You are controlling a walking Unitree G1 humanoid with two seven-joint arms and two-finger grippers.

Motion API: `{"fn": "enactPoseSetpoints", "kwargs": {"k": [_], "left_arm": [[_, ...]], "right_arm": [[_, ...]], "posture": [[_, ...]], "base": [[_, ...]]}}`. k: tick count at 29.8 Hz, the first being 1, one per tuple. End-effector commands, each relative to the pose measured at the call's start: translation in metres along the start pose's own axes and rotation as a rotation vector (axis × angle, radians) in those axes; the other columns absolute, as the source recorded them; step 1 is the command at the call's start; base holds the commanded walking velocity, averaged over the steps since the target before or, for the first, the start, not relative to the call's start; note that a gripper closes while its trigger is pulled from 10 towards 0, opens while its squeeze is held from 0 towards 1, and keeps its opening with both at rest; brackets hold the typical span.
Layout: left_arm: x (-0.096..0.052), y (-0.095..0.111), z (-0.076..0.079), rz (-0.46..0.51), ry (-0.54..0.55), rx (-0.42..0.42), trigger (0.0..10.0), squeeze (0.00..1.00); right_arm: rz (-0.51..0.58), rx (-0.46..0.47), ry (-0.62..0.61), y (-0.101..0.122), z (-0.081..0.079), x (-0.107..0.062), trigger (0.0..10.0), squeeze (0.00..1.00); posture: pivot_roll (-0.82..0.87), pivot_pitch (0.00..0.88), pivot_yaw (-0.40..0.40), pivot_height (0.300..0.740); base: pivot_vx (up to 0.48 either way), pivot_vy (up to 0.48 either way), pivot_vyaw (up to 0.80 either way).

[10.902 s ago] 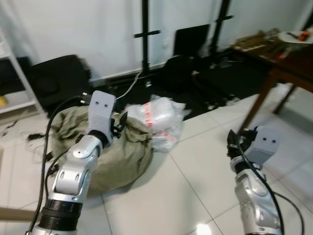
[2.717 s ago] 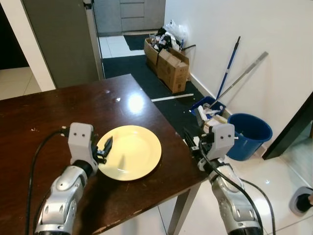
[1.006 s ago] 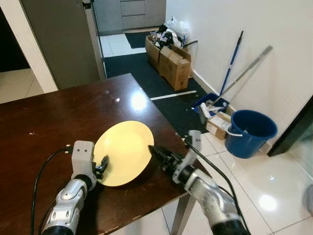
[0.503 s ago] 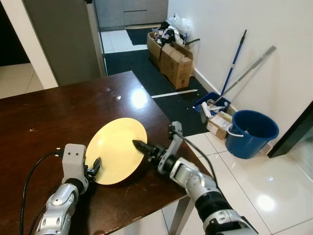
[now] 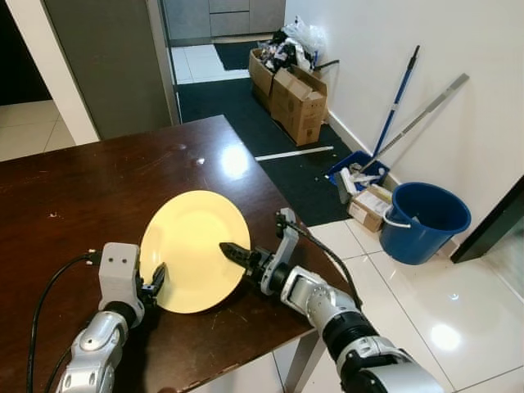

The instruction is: Setting the table

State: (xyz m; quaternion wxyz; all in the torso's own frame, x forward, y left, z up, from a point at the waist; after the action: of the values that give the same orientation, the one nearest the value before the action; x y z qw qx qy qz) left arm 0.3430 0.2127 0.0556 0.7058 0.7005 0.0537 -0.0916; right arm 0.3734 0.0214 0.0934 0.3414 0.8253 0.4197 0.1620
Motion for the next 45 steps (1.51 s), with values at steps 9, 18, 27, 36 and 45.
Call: {"fn": "enactPoseSetpoints", "kwargs": {"k": [9, 18, 27, 36, 45], "left_arm": [[-0.007, -0.03, 0.0, -0.112, 0.014, -0.035, 10.0, 0.0], [-0.001, 0.065, 0.034, 0.123, -0.165, -0.075, 10.0, 0.0], [-0.046, 0.145, 0.069, 0.254, -0.532, 0.053, 10.0, 0.0], [-0.033, 0.198, 0.012, 0.386, -0.244, -0.131, 10.0, 0.0], [-0.01, 0.152, 0.002, 0.241, 0.01, -0.133, 10.0, 0.0]], "right_arm": [[0.059, 0.064, 0.143, 0.008, -0.035, 0.021, 0.0, 0.0], [0.155, 0.061, 0.131, 0.026, -0.035, 0.02, 0.0, 0.0], [0.319, -0.029, 0.129, 0.061, -0.035, 0.006, 0.0, 0.0], [0.483, -0.246, 0.118, 0.1, -0.055, -0.019, 0.0, 0.0], [0.705, -0.488, -0.002, 0.147, -0.092, -0.078, 0.0, 0.0]], "posture": [[0.15, 0.009, 0.042, 0.74], [0.14, 0.011, 0.048, 0.74], [0.12, 0.022, 0.061, 0.74], [0.1, 0.025, 0.065, 0.74], [0.05, 0.031, 0.073, 0.74]], "base": [[0.0, 0.0, 0.0], [0.0, 0.0, 0.0], [0.0, 0.0, 0.0], [0.0, 0.0, 0.0], [0.0, 0.0, 0.0]]}}
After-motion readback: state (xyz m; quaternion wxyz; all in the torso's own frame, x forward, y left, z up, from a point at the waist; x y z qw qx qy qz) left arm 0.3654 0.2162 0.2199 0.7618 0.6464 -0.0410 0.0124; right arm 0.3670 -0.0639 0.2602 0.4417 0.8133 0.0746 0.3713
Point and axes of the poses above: a point about 5 cm out from each wrist's last joint towards the gripper, its own x axis pointing out of the wrist towards the gripper, its own y axis along the axis of the wrist's last joint, z = x × y, the point moved 6 cm from there along x, pointing out of the wrist towards the gripper, and after that the axes turned 2 degrees about -x, right-handed, at the moved point
